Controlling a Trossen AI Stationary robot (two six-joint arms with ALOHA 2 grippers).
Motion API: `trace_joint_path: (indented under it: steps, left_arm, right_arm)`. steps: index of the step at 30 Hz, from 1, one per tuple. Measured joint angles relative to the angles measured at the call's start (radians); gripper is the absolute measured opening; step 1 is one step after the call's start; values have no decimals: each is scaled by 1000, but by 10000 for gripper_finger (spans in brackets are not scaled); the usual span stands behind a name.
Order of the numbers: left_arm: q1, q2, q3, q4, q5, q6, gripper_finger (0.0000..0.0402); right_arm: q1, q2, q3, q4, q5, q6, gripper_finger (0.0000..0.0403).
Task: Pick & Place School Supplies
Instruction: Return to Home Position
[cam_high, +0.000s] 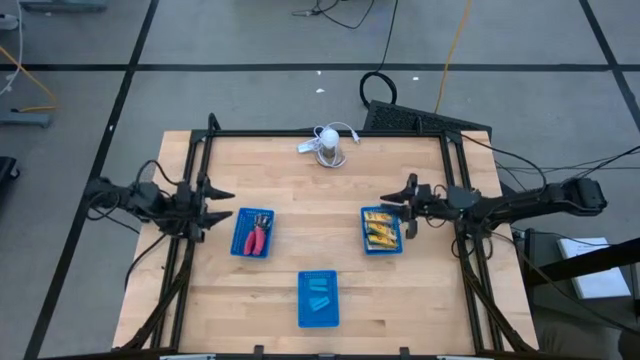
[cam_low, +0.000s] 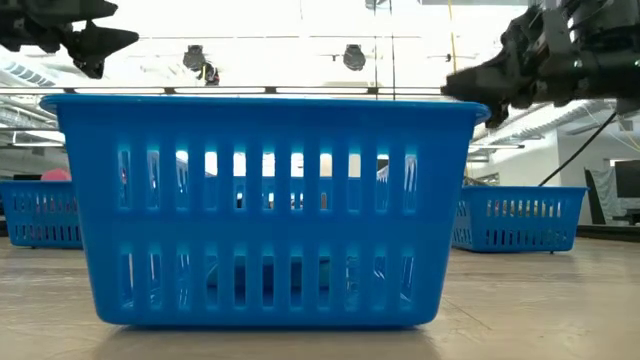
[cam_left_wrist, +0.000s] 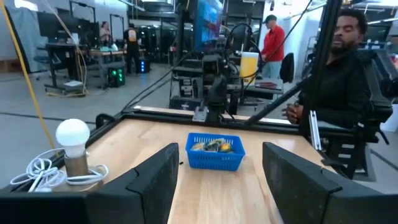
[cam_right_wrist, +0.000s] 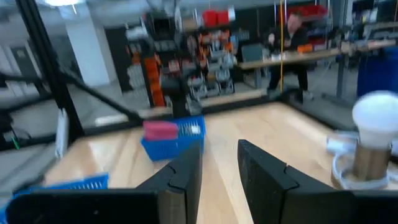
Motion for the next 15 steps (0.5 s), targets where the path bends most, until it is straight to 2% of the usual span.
trace_joint_path:
  steps: [4,11,15]
  left_arm:
    - [1,-24,-22,-14,-1,6,234]
    - [1,-25,-45,-15,-1,4,234]
    - [1,-25,-93,46,-1,-2,234]
  right_arm:
    - [0,-109,0,-51,-2,8,93]
    - [0,-312,0,-361,0,-28,93]
    - [0,-425,0,-452,-1,-57,93]
